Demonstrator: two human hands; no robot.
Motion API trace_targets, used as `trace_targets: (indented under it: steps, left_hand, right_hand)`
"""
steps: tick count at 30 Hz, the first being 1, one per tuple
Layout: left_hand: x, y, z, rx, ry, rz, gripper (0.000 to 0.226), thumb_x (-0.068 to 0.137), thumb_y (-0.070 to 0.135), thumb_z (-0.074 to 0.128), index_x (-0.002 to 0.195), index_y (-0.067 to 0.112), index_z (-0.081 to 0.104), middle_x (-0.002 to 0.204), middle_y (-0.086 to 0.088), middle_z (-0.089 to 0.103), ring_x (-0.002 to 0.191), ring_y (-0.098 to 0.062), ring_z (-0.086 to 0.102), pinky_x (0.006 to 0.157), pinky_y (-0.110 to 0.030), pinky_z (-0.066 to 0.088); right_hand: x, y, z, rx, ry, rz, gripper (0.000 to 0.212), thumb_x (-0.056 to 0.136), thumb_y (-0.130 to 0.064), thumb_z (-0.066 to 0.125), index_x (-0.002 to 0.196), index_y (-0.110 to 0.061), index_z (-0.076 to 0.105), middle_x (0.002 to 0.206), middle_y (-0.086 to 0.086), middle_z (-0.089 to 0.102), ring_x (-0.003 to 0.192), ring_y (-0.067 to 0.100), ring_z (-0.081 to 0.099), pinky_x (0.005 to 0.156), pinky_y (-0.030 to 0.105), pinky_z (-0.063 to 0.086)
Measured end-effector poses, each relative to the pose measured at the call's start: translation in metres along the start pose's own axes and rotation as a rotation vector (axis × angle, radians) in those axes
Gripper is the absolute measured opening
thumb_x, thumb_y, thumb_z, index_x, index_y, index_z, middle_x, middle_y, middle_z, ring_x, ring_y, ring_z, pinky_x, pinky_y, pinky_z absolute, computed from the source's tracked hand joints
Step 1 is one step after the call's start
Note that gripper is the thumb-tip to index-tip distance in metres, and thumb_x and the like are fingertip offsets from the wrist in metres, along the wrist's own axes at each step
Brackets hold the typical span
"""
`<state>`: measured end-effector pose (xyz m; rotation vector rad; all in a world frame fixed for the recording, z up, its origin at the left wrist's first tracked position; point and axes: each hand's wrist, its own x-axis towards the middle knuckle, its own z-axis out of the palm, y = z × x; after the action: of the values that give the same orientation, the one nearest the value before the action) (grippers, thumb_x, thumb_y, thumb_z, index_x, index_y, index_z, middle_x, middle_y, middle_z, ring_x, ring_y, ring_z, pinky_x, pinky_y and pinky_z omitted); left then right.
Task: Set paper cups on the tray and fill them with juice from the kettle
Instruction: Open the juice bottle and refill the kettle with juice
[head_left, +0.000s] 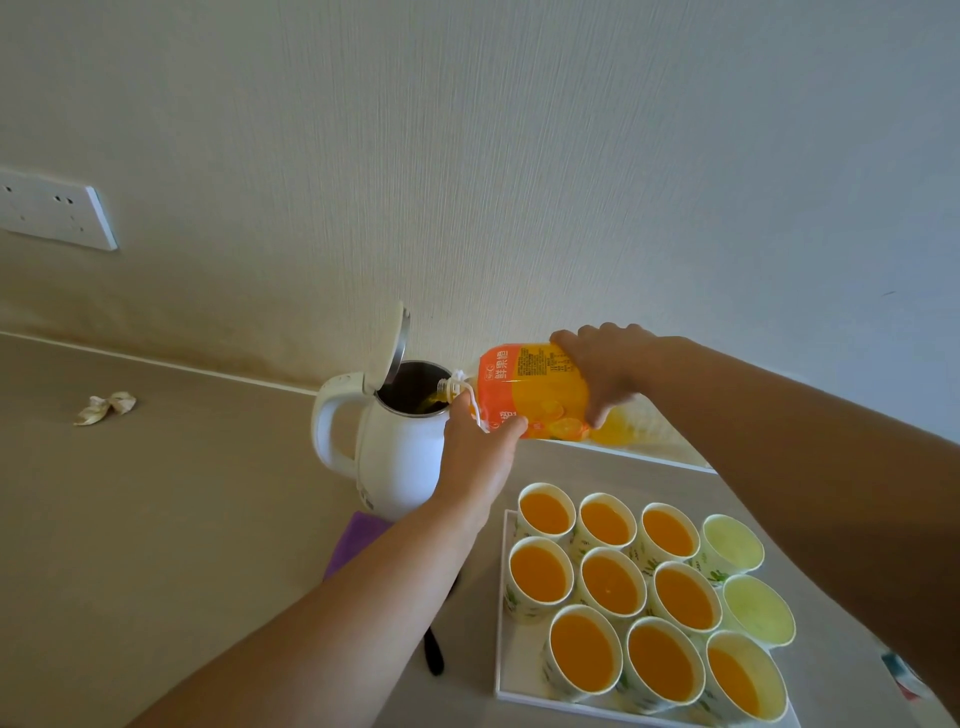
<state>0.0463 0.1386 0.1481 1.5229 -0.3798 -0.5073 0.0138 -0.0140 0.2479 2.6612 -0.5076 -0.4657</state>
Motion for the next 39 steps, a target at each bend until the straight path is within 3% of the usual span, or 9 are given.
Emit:
trace_targets:
  steps: [14, 21, 39]
  left_hand:
    - [0.0006, -0.0007, 0.001, 0.015, -0.001, -0.001, 0.044, 0.092, 0.026, 0.06, 0.13, 0.023, 0.04, 0.119, 0.0, 0.055, 0.088, -0.003, 0.05, 0.062, -0.012, 0.034]
    - [0.0015, -0.0013, 0.0006, 0.003, 0.01, -0.009, 0.047, 0.091, 0.027, 0.061, 0.133, 0.021, 0.04, 0.126, -0.004, 0.055, 0.105, -0.013, 0.053, 0.065, -0.013, 0.037]
    - [0.0046, -0.0047, 0.0, -0.003, 0.01, -0.009, 0.049, 0.09, 0.027, 0.062, 0.133, 0.021, 0.04, 0.125, -0.004, 0.057, 0.11, -0.014, 0.055, 0.068, -0.014, 0.038]
  right_hand:
    - [0.0008, 0.0007, -0.0004, -0.004, 0.002, -0.005, 0.11, 0.06, -0.048, 0.085, 0.145, -0.025, 0.019, 0.128, 0.006, 0.048, 0.114, 0.025, 0.051, 0.091, 0.038, 0.044]
    - [0.0017, 0.0009, -0.0032, -0.016, -0.006, -0.004, 0.11, 0.059, -0.048, 0.085, 0.144, -0.025, 0.02, 0.127, 0.006, 0.049, 0.114, 0.025, 0.052, 0.093, 0.04, 0.046]
    - [0.0015, 0.0002, -0.0083, -0.05, -0.003, -0.007, 0.11, 0.059, -0.048, 0.085, 0.144, -0.026, 0.019, 0.127, 0.006, 0.048, 0.113, 0.025, 0.051, 0.092, 0.038, 0.045]
